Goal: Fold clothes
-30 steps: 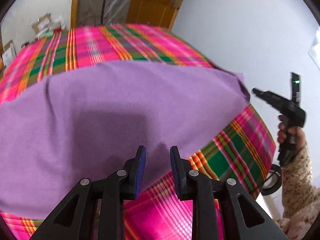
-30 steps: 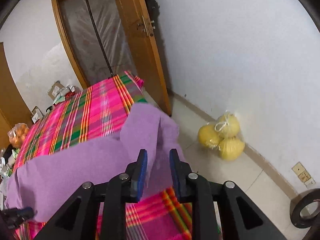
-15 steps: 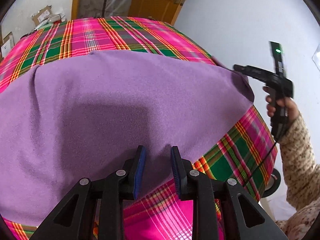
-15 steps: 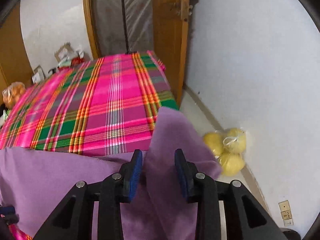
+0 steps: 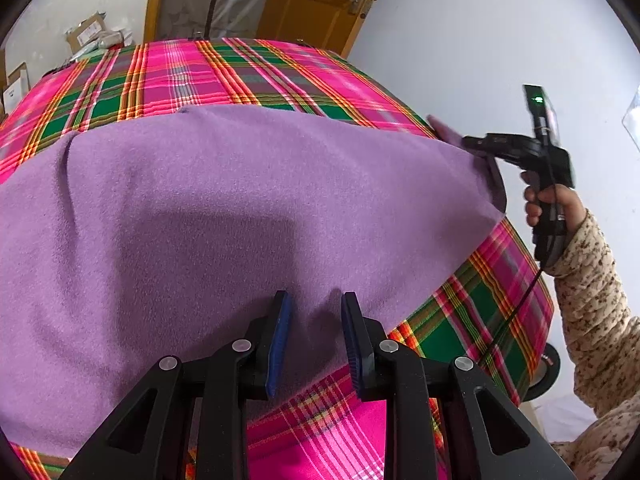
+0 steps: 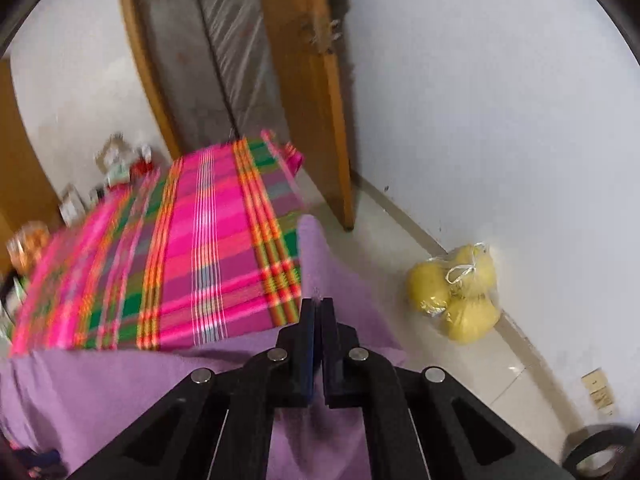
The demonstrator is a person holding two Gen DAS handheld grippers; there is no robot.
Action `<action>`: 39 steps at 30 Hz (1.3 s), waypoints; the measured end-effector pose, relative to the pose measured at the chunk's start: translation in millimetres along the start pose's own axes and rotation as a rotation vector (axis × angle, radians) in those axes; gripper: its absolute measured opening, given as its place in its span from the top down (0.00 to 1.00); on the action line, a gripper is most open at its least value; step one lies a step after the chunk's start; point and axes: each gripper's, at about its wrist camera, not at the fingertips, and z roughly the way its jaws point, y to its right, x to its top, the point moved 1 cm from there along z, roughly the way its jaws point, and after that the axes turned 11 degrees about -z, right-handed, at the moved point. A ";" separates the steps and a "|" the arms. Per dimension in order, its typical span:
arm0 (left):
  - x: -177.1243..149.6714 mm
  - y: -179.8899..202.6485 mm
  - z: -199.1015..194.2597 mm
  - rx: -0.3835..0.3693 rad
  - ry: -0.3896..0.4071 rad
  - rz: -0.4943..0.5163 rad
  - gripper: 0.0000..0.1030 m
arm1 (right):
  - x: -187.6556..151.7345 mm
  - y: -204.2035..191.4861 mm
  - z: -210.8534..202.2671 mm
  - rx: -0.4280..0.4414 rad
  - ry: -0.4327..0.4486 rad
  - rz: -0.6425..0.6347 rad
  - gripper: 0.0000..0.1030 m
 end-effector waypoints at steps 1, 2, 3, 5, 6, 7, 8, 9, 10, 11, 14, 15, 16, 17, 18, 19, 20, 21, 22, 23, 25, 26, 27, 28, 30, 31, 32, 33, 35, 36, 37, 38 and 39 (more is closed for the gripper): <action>-0.2 0.4 0.4 0.001 0.001 0.000 0.74 | -0.4 8.9 -7.8 0.001 0.022 0.024 0.97; -0.4 0.5 0.2 0.003 0.003 0.000 0.74 | -2.4 19.1 -14.8 -0.007 0.039 0.052 0.97; -0.5 0.6 -0.1 0.005 0.004 -0.001 0.74 | -4.5 29.5 -21.5 -0.013 0.055 0.080 0.97; -1.3 0.5 -0.5 0.010 0.007 0.001 0.74 | -12.1 51.3 -29.3 -0.005 0.073 0.139 0.97; -1.6 1.1 -0.4 0.014 0.009 0.003 0.74 | -16.1 62.0 -32.8 -0.003 0.081 0.166 0.97; -1.9 1.7 -0.3 0.018 0.010 0.004 0.74 | -21.2 70.5 -32.3 -0.010 0.074 0.183 0.97; -2.2 2.3 -0.1 0.023 0.011 0.007 0.74 | -27.6 78.9 -30.0 -0.015 0.059 0.203 0.97; -2.4 2.9 0.0 0.028 0.012 0.009 0.74 | -34.2 86.0 -27.2 -0.011 0.047 0.227 0.97; -2.7 3.4 0.1 0.032 0.013 0.012 0.74 | -40.8 93.2 -24.4 -0.007 0.036 0.252 0.97; -3.2 3.9 0.0 0.037 0.013 0.014 0.74 | -47.6 100.3 -21.6 -0.004 0.025 0.277 0.97; -4.5 4.4 -0.4 0.048 0.014 0.015 0.74 | -67.5 112.4 -17.2 0.009 0.010 0.347 0.97; -4.5 4.7 -0.6 0.051 0.014 0.015 0.74 | -70.9 115.9 -14.9 0.022 0.003 0.369 0.98; -4.5 5.0 -0.9 0.054 0.014 0.015 0.74 | -74.2 119.4 -12.6 0.034 -0.004 0.392 0.98; -4.6 5.3 -1.1 0.056 0.014 0.014 0.74 | -77.6 122.9 -10.3 0.046 -0.011 0.414 0.98; -4.6 5.5 -1.3 0.059 0.013 0.014 0.74 | -80.6 126.2 -8.1 0.058 -0.017 0.436 0.98; -4.6 5.7 -1.6 0.063 0.012 0.015 0.74 | -80.0 126.8 -7.7 0.067 -0.017 0.448 0.98; -4.5 5.7 -1.8 0.066 0.010 0.014 0.74 | -76.1 126.5 -7.8 0.069 -0.011 0.454 0.98; -3.9 5.6 -2.0 0.067 0.007 0.009 0.74 | -70.8 125.4 -9.1 0.071 0.002 0.453 0.98; -3.4 5.4 -2.2 0.069 0.005 0.004 0.74 | -65.9 124.0 -11.9 0.076 0.017 0.449 0.98; -2.9 5.3 -2.3 0.070 0.003 -0.001 0.74 | -57.0 122.7 -13.9 0.086 0.033 0.443 0.98; -2.5 5.3 -1.9 0.070 0.001 -0.006 0.74 | -40.0 119.2 -19.4 0.101 0.065 0.429 0.98; -2.3 5.4 -1.7 0.070 0.001 -0.008 0.74 | -31.1 117.7 -24.4 0.115 0.089 0.426 0.98; -2.0 5.4 -1.5 0.070 0.000 -0.011 0.74 | -23.5 115.6 -29.9 0.129 0.116 0.424 0.98; -1.8 5.4 -1.3 0.070 0.000 -0.013 0.74 | -16.7 114.0 -36.5 0.138 0.146 0.423 0.98; -1.4 5.4 -0.9 0.070 -0.002 -0.019 0.74 | -4.9 111.6 -49.9 0.161 0.202 0.419 0.98; -1.2 5.4 -0.7 0.070 -0.002 -0.021 0.74 | -1.1 110.2 -54.8 0.170 0.222 0.413 0.98; -1.3 5.4 -0.6 0.071 -0.002 -0.023 0.74 | 1.4 108.7 -58.4 0.173 0.237 0.403 0.98; -2.3 5.7 -0.8 0.072 -0.002 -0.023 0.74 | -1.2 109.5 -57.1 0.169 0.231 0.402 0.98; -3.2 6.7 -1.2 0.073 -0.001 -0.025 0.74 | -6.9 111.3 -54.0 0.160 0.215 0.402 0.98; -3.4 6.7 -1.1 0.073 0.000 -0.027 0.74 | -15.1 115.3 -47.1 0.153 0.187 0.419 0.98; -4.1 6.4 -1.5 0.072 0.002 -0.030 0.74 | -26.6 121.3 -38.3 0.145 0.152 0.445 0.98; -4.9 6.2 -1.9 0.070 0.004 -0.032 0.74 | -38.2 127.2 -29.7 0.137 0.118 0.471 0.98; -5.5 6.2 -2.0 0.069 0.005 -0.032 0.74 | -50.3 133.0 -22.0 0.132 0.085 0.497 0.98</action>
